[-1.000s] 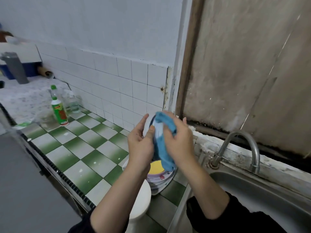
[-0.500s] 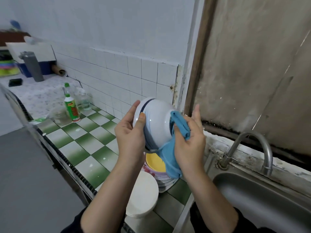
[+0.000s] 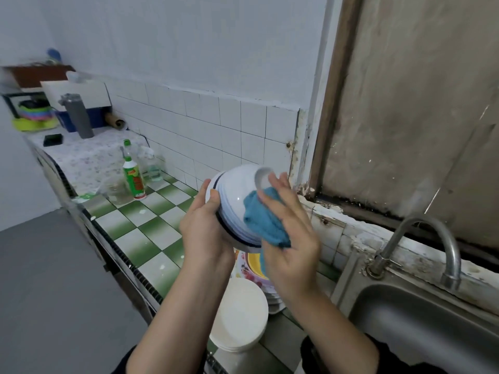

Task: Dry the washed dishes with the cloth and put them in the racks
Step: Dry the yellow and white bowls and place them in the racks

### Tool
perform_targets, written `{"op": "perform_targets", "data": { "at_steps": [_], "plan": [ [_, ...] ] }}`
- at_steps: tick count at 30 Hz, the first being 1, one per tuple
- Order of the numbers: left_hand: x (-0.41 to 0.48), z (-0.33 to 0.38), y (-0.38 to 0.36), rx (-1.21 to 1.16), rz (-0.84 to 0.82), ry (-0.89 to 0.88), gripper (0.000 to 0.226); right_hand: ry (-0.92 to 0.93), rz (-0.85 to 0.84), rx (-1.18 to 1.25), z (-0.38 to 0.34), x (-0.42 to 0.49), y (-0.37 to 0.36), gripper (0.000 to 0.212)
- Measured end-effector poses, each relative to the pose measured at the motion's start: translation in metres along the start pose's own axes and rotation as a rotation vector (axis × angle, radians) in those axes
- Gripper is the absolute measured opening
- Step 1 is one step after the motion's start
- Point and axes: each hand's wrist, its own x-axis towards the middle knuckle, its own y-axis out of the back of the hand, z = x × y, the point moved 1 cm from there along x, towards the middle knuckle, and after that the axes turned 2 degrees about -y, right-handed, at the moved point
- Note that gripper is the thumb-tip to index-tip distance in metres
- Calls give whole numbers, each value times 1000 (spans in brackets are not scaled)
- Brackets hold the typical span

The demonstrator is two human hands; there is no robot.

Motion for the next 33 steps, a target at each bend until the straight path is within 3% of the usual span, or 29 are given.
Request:
{"op": "perform_targets", "data": {
  "at_steps": [3,6,9,13,16,19,21,24,27,30,33],
  "plan": [
    [-2,-2,-7,-131,-33,106,39,210,-59,-293,1,-19,-10,41],
    [-7,-7,-11,-200,-55,159,28,154,112,-425,8,-18,-9,44],
    [-7,-11,-13,-261,-63,210,24,29,321,-189,6,-11,-7,52],
    [-7,-9,-11,-291,-69,206,36,-195,471,151,0,2,-2,44],
    [-3,-5,-3,-312,-28,212,36,-347,430,350,-6,2,-5,40],
    [-2,-5,4,-281,-34,262,36,-254,329,311,-10,-7,-12,45],
    [-1,-5,6,-248,-42,258,37,-303,352,364,-12,-1,-11,45],
    [0,0,7,-178,-78,176,36,-541,436,414,-7,28,4,40],
    [-4,7,9,27,-149,-8,33,-743,284,274,14,60,23,28],
    [-10,9,12,211,-192,-221,32,-743,41,282,19,70,29,25],
    [-15,17,13,371,-278,-436,36,-655,-62,335,17,65,29,28]
  ]
}}
